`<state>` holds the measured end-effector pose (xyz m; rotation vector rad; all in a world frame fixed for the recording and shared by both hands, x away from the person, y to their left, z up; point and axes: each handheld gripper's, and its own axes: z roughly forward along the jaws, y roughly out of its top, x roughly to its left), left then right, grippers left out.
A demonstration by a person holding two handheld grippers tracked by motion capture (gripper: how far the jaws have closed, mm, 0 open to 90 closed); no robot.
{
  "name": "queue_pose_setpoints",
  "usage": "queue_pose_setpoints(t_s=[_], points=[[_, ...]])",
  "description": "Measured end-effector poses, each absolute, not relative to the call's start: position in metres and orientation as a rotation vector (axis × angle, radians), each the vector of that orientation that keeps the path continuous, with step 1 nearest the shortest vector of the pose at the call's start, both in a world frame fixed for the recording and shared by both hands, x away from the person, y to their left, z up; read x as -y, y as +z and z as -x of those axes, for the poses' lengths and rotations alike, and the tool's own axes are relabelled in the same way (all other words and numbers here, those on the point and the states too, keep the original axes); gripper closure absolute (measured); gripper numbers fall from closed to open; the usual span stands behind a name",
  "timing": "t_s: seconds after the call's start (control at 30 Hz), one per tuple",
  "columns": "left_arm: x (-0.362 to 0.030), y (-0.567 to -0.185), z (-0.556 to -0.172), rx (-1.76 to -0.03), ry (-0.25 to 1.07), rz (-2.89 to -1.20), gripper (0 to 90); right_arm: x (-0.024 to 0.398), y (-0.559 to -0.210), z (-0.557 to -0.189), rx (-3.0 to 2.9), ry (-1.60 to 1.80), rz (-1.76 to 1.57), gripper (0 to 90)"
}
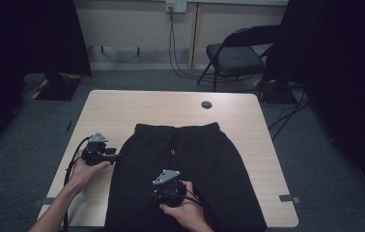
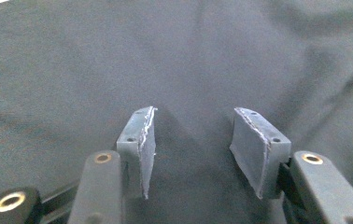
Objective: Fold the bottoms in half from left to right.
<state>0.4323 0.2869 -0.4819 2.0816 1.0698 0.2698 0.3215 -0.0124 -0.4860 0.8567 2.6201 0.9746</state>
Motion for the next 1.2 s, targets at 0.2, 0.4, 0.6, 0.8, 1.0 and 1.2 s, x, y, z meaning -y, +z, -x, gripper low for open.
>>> queue_pose_setpoints(t_s=[0.2,0.4,0.6,0.8,1.0,1.2], points=[[-0.276,-0.473,-0.442,-1.053,0.262,-2.043,45.7,0.031,-0.485,-0.318,-2.622,0.959,-0.870,49.2],[-0.265,-0.473,-0.463,-1.056,0.235,-2.072,55.5,0.033,-0.481,-0.313,-2.641,0.917,-0.889,49.2],[-0.252,-0.482,-0.469,-1.061,0.270,-2.113,75.8,0.012,-0.466,-0.307,-2.652,1.033,-0.860,49.3],[-0.248,-0.487,-0.469,-1.018,0.268,-2.174,86.1,-0.033,-0.463,-0.301,-2.689,1.099,-0.777,49.1],[-0.253,-0.490,-0.471,-1.038,0.240,-2.132,87.8,-0.072,-0.468,-0.305,-2.721,1.101,-0.735,38.6],[-0.250,-0.489,-0.470,-1.024,0.269,-2.151,87.9,-0.099,-0.481,-0.311,-2.738,1.094,-0.725,37.9]])
